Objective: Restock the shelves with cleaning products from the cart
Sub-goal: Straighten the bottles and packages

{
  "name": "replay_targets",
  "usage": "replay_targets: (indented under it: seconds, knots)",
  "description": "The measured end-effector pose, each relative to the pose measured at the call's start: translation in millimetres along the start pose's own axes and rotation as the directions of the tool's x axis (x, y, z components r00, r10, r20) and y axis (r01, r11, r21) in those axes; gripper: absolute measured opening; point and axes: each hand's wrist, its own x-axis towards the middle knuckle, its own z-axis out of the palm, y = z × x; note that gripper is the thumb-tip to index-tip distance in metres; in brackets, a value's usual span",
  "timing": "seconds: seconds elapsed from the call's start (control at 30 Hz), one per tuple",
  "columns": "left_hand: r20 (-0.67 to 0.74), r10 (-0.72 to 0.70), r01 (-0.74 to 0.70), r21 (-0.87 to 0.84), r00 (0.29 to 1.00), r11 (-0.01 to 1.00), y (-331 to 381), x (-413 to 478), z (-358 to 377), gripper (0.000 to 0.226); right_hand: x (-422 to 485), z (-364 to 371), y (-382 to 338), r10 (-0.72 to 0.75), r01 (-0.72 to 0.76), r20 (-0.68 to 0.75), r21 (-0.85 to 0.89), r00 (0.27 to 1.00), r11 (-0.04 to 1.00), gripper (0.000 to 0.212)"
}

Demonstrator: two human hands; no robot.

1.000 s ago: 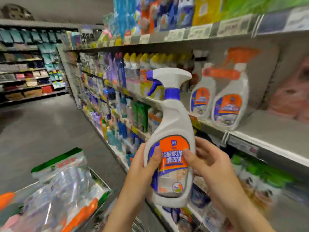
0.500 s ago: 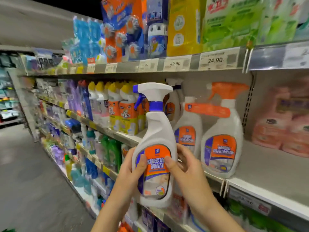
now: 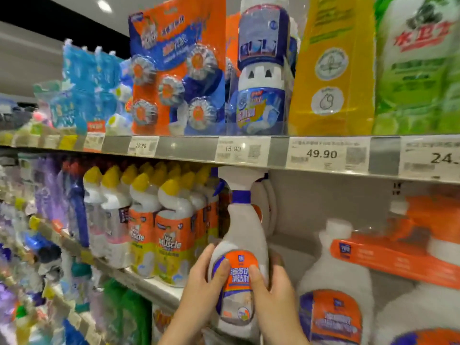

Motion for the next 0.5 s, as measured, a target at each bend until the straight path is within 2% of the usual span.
replay_targets:
  seconds: [0.07,0.17,0.27,0.37,0.43,0.5]
  knots:
    - [0.021,-0.014,0.013,0.032,1.000,0.999,-12.3,19.5,2.8,0.017,14.5,7.0,4.6,0.015,-0.016,-0.020,-0.043,1.000,0.999,0.041]
    - [0.078,-0.004,-0.005,0.114,0.997,0.993,-22.7,37.1,9.1,0.032,29.5,14.9,12.6,0.045,-0.048,-0.024,-0.130,0.999,0.990,0.044]
    - [0.083,0.091,-0.109,0.247,0.992,0.963,-31.1,50.6,13.7,0.043,43.8,22.2,18.9,0.069,-0.081,-0.059,-0.235,0.996,0.969,0.042]
    - [0.129,0.173,-0.211,0.412,0.976,0.887,-33.3,67.1,20.5,0.052,60.9,28.6,15.7,0.080,-0.103,-0.095,-0.272,0.992,0.957,0.036]
    - [0.173,0.122,-0.191,0.473,0.977,0.860,-30.7,77.6,26.2,0.064,74.2,33.0,16.2,0.036,-0.062,-0.093,-0.291,0.995,0.955,0.044]
    - [0.181,0.059,-0.137,0.458,0.982,0.879,-27.0,88.3,31.6,0.064,82.4,39.1,13.9,0.022,-0.040,-0.097,-0.191,0.995,0.981,0.051]
